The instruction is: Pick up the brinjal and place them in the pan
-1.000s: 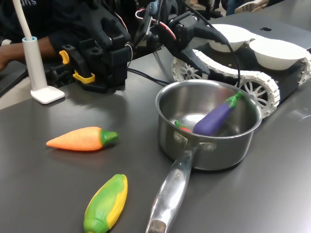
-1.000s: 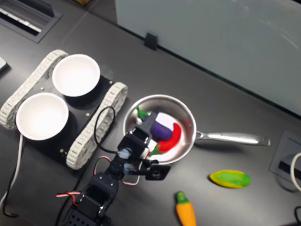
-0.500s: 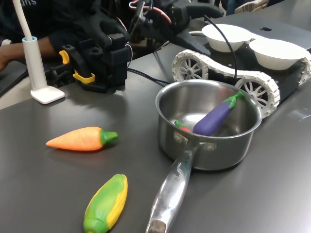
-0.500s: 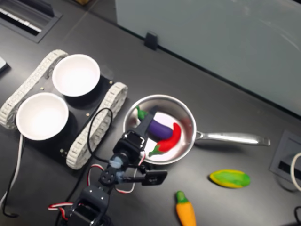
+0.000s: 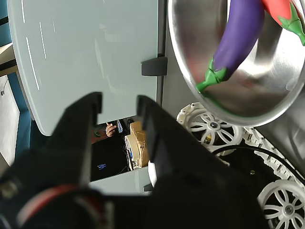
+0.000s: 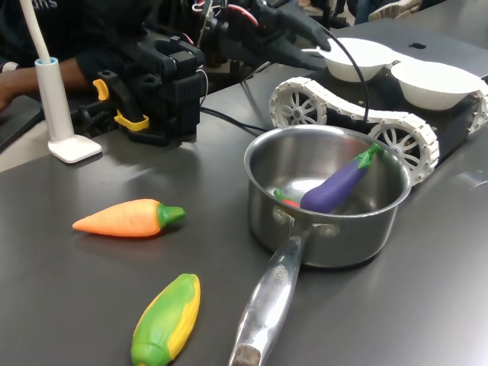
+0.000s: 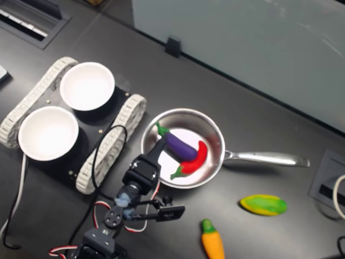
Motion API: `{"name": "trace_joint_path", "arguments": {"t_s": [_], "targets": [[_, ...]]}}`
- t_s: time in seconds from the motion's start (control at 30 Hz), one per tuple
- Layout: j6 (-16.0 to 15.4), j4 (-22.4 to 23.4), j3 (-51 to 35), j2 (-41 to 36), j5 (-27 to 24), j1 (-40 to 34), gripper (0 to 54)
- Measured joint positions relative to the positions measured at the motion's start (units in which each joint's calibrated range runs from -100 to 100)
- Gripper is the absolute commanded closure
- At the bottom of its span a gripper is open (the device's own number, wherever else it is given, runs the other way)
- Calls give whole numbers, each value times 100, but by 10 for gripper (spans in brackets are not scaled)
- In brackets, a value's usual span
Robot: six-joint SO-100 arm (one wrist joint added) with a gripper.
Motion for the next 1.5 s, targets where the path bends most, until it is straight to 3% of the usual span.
{"name": "trace_joint_path", "arguments": {"t_s": [0.27, 0.63, 0.83, 1.1, 1.5], "targets": [[0, -9, 181, -480, 5, -33, 534], [0, 0, 498, -825, 24, -33, 534], [0, 527, 498, -909, 112, 0, 534], [83, 1793, 498, -909, 151, 154, 534], [220, 2524, 842, -918, 151, 209, 534]]}}
